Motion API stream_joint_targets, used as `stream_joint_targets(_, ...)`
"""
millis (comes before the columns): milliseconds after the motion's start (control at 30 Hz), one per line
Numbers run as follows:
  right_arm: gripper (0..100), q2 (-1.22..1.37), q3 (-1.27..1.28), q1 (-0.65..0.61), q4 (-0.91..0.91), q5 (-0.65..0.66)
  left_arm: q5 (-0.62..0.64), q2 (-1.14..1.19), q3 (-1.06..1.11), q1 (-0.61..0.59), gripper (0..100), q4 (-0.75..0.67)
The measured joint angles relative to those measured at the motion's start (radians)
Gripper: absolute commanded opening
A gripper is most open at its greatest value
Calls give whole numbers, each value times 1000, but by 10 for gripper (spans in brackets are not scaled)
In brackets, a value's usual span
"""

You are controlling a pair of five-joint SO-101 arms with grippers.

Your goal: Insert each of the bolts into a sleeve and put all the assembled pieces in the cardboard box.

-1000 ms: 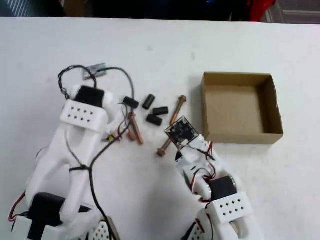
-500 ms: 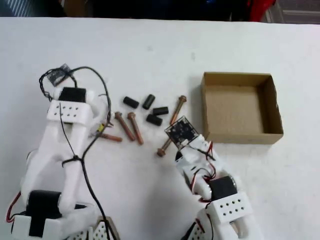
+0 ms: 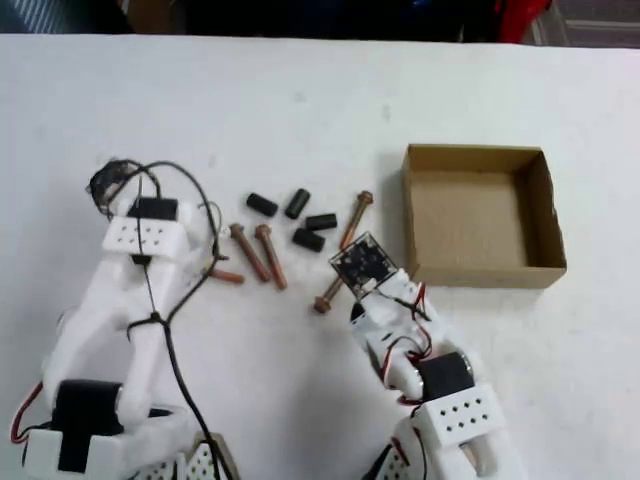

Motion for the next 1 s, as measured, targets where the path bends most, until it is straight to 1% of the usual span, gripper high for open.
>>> stream_joint_targets(67, 17, 0, 0, 0, 0, 0, 3, 0, 5, -9, 69, -20)
stream_joint_targets(233, 17, 0, 0, 0, 0, 0, 3, 0, 8, -21, 251, -31)
stream_joint_targets(333, 17, 0, 0, 0, 0, 0, 3, 0, 14, -23, 303, -31)
stream_joint_targets(433, 17, 0, 0, 0, 0, 0, 17, 0, 57, -26, 290, -58)
stream_joint_targets(533, 17, 0, 0, 0, 0, 0, 51, 0, 130, -31, 269, -149)
stream_joint_targets(667, 17, 0, 0, 0, 0, 0, 64, 0, 199, -78, 243, -267)
stream_joint_targets(733, 17, 0, 0, 0, 0, 0, 64, 0, 206, -98, 234, -282)
stream_joint_targets(1000, 17, 0, 0, 0, 0, 0, 64, -2, 216, -101, 236, -293)
